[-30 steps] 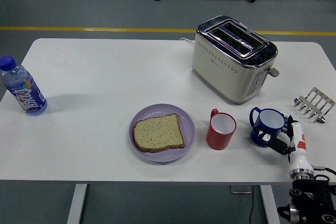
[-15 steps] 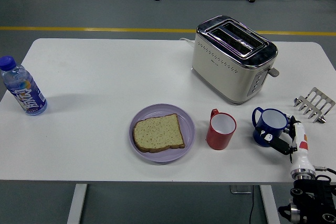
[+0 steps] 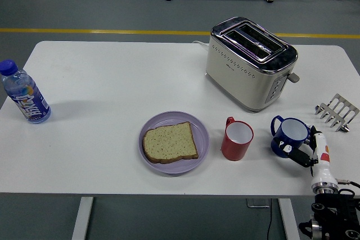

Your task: Pick up the cup,pour liquid into bread,place the cup on the desk

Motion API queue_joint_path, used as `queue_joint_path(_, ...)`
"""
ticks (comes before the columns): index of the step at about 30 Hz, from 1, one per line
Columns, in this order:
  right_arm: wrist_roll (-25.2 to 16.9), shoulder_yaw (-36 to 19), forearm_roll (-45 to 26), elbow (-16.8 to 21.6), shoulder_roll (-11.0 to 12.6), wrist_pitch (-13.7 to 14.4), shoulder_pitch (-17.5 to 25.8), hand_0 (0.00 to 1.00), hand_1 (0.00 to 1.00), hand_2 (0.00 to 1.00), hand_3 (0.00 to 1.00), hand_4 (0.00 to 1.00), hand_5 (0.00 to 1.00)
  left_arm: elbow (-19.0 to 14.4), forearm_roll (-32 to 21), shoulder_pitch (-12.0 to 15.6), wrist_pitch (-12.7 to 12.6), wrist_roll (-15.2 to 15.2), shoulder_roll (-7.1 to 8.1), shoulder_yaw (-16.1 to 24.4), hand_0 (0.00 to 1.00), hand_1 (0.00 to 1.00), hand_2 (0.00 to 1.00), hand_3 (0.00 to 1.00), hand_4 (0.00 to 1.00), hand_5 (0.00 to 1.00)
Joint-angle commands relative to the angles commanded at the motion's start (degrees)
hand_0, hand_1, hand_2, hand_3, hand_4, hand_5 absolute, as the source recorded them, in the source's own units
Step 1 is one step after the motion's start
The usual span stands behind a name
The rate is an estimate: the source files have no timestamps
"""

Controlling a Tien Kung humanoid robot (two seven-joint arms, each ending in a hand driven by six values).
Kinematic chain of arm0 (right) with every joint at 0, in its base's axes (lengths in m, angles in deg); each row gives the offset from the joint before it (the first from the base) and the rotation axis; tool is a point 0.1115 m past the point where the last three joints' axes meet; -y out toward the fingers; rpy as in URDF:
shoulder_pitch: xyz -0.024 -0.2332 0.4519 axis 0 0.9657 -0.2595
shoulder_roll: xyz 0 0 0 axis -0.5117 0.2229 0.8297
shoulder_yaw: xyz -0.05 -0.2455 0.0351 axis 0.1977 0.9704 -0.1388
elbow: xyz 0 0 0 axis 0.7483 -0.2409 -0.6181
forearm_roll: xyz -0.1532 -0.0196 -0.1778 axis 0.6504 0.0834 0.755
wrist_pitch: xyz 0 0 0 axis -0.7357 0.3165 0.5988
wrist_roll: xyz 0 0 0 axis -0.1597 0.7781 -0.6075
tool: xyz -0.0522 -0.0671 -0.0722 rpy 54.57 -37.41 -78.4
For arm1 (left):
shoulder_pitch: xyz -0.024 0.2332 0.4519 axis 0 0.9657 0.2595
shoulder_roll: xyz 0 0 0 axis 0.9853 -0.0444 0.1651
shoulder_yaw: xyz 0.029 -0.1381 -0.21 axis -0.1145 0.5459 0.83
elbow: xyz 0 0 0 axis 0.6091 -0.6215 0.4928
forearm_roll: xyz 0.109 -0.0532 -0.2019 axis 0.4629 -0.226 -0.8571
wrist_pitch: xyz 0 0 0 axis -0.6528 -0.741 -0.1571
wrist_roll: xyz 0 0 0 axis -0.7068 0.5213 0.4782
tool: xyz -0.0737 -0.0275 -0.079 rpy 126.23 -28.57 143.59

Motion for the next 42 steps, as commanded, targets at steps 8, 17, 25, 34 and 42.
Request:
queue_joint_path(8, 0.0, -0.2, 0.8, 0.0, 0.0, -0.9, 0.3, 0.401, 0.329, 0.451, 0.462, 0.732, 0.023, 0.0, 0.7, 0.2, 0.1, 0.2, 0.00, 0.4, 0.680, 0.680, 0.690, 0.539, 0.251, 0.998)
queue_joint_path(17, 0.1, -0.2, 1.7, 0.0, 0.1, -1.3, 0.4, 0.435, 0.363, 0.481, 0.497, 0.753, 0.024, 0.0, 0.5, 0.2, 0.1, 0.1, 0.00, 0.2, 0.678, 0.680, 0.690, 0.539, 0.252, 0.998)
queue_joint_path(25, 0.2, -0.2, 2.1, 0.0, 0.0, -1.1, 0.3, 0.467, 0.402, 0.513, 0.533, 0.768, 0.019, 0.0, -0.3, 0.1, 0.0, -0.3, 0.07, -0.3, 0.680, 0.679, 0.690, 0.540, 0.252, 0.998)
queue_joint_path(34, 0.4, -0.6, 2.8, 0.0, 0.0, -0.9, 0.2, 0.498, 0.451, 0.546, 0.613, 0.780, 0.007, 0.0, -0.8, 0.0, 0.0, -0.4, 0.11, -0.5, 0.680, 0.679, 0.690, 0.540, 0.252, 0.998)
queue_joint_path(42, 0.7, -0.8, 3.4, 0.0, 0.0, -0.6, 0.1, 0.546, 0.493, 0.613, 0.698, 0.800, 0.002, 0.0, -1.3, -0.1, 0.0, -0.6, 0.13, -0.8, 0.680, 0.679, 0.690, 0.540, 0.252, 0.998)
